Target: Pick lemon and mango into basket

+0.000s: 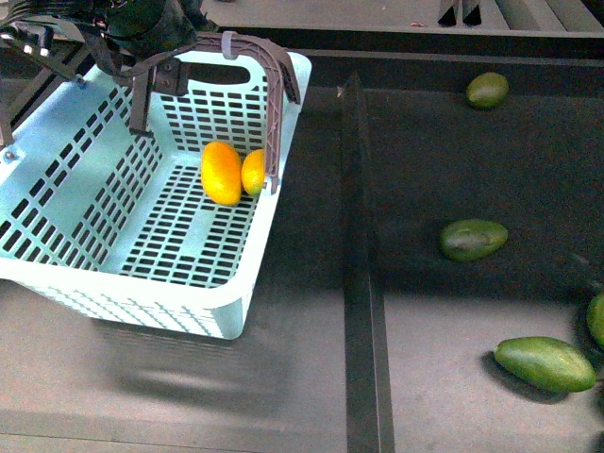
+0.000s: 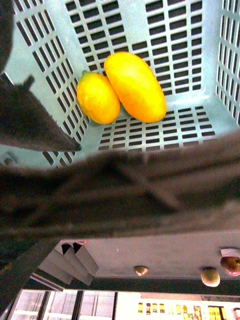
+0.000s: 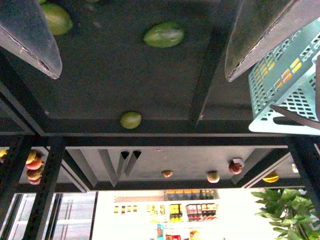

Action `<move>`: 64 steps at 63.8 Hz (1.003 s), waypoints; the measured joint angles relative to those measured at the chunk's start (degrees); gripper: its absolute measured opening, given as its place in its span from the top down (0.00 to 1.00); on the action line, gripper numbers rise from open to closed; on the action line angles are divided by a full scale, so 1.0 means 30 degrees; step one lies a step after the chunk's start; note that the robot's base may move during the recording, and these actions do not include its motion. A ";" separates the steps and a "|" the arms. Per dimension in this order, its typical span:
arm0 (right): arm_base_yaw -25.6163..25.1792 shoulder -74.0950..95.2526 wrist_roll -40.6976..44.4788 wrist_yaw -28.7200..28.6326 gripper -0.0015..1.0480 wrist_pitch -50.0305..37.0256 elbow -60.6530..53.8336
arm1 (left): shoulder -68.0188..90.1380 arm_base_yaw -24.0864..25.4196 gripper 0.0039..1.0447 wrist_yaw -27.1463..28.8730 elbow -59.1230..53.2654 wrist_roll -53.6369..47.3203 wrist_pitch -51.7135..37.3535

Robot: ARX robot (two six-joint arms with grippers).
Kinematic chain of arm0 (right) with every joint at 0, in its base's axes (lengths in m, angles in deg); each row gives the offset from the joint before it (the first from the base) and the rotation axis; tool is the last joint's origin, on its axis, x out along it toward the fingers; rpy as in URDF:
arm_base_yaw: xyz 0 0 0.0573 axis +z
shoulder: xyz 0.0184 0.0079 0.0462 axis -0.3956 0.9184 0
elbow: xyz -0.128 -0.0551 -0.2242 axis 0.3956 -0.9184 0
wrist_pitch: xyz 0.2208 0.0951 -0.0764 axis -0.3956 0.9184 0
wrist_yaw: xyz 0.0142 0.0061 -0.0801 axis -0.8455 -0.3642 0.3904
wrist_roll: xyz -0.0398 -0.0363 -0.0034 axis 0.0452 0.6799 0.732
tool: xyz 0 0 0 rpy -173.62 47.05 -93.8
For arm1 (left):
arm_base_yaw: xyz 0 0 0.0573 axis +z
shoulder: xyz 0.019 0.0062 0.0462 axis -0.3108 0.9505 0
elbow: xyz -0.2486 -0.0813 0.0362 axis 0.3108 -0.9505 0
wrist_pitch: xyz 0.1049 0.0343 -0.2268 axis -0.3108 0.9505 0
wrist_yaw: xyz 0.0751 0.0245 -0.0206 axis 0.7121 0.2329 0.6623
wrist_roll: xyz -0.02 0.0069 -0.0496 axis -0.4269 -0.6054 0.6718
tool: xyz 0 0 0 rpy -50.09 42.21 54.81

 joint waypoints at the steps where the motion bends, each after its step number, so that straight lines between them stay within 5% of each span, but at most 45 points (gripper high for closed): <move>1: 0.0000 0.0000 0.0000 0.0000 0.08 0.0000 0.0000 | -0.0131 0.0000 0.57 0.0066 -0.0153 0.0029 0.0073; 11: 0.0007 0.0000 -0.0007 0.0000 0.08 0.0000 0.0000 | -0.2062 0.0066 0.27 0.1027 -0.1858 0.0525 0.1253; 18: 0.0007 0.0000 0.0000 0.0000 0.08 0.0000 0.0000 | -0.3475 0.0255 0.07 0.2113 -0.2280 0.0022 0.4940; 25: 0.0007 0.0000 0.0000 0.0000 0.08 0.0000 0.0000 | -0.5224 0.0270 0.06 0.2171 -0.3803 -0.0255 0.6331; 28: 0.0000 0.0000 0.0000 -0.0007 0.08 0.0000 0.0000 | -0.5960 0.0466 0.12 0.0947 -0.5778 -0.3024 0.2943; 31: 0.0007 -0.0007 0.0000 0.0000 0.08 0.0000 0.0000 | -0.6914 0.0801 0.20 -0.1042 -0.9129 -0.7956 -0.3898; 39: 0.0007 0.0000 0.0000 0.0000 0.08 0.0000 0.0000 | -1.0025 0.1661 0.43 -0.2331 -1.4965 -2.1434 -1.5999; 46: 0.0007 0.0000 0.0000 0.0000 0.08 0.0000 0.0000 | -1.2779 0.2652 0.68 -0.3118 -1.7435 -2.7962 -1.8178; 56: 0.0007 0.0000 0.0000 0.0000 0.08 0.0000 0.0000 | -1.4928 0.3548 0.97 -0.4051 -1.9904 -2.9616 -1.7806; 64: 0.0007 -0.0007 -0.0007 0.0000 0.08 0.0000 0.0000 | -1.5977 0.4138 0.97 -0.4612 -2.1449 -2.9915 -1.8527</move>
